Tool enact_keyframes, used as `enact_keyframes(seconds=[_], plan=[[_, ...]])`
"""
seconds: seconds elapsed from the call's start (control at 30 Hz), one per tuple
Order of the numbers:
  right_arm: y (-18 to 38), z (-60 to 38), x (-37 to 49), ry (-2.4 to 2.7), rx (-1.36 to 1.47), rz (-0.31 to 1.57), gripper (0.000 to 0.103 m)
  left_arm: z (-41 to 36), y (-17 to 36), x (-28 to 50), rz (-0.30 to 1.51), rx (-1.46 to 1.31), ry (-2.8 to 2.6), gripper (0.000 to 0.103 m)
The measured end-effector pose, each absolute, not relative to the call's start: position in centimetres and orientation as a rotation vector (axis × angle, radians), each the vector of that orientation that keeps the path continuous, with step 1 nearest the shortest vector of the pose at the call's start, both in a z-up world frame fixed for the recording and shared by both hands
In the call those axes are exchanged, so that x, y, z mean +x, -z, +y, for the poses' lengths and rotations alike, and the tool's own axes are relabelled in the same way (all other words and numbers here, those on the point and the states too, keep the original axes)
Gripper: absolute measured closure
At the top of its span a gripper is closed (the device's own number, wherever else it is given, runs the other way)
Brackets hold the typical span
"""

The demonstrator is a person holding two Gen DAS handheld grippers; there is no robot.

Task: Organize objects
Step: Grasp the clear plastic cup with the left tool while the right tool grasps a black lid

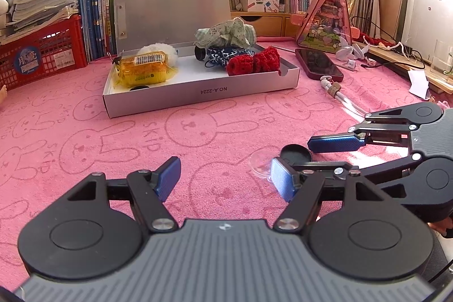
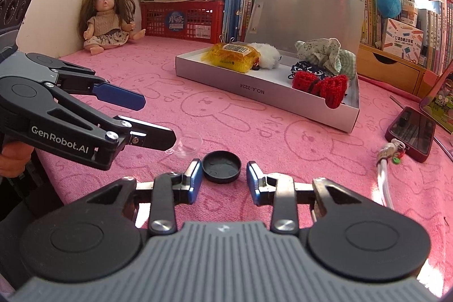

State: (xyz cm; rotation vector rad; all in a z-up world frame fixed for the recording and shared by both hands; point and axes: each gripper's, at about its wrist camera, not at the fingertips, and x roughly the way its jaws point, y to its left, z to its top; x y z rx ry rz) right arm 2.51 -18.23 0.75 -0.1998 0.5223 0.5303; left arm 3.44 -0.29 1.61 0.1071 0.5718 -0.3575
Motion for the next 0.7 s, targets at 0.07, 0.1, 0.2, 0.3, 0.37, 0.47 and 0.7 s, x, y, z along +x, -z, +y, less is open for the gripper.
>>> enact_keyframes(seconds=[0.07,0.1,0.2,0.3,0.37,0.47,0.7], plan=[[-0.7,-18.4,2.7,-0.518,-0.189,0.526,0.068,-0.6,-1.5,3.3,0.571,0.107,0.366,0.028],[-0.7,-18.5,2.7,-0.513,-0.183,0.527,0.068,-0.8,-1.5,3.3,0.571,0.105,0.371,0.028],[-0.7,-18.8,3.0,-0.471,-0.168,0.526,0.068,-1.3,-1.2,3.2,0.571,0.106,0.388,0.028],[-0.6,-19.3,3.4,-0.421,-0.145,0.536,0.068,-1.7,-1.0,3.2,0.567,0.11,0.39,0.028],[-0.6,-19.9,3.7,-0.411,-0.109,0.548,0.06,-1.8,-0.9,3.2,0.566,0.108,0.389,0.029],[-0.7,-20.2,4.0,-0.398,-0.092,0.551,0.057,-2.0,-0.8,3.4,0.569,0.103,0.388,0.03],[-0.6,-19.5,4.5,-0.369,-0.105,0.548,0.048,-2.2,-0.3,3.8,0.592,0.118,0.334,0.048]])
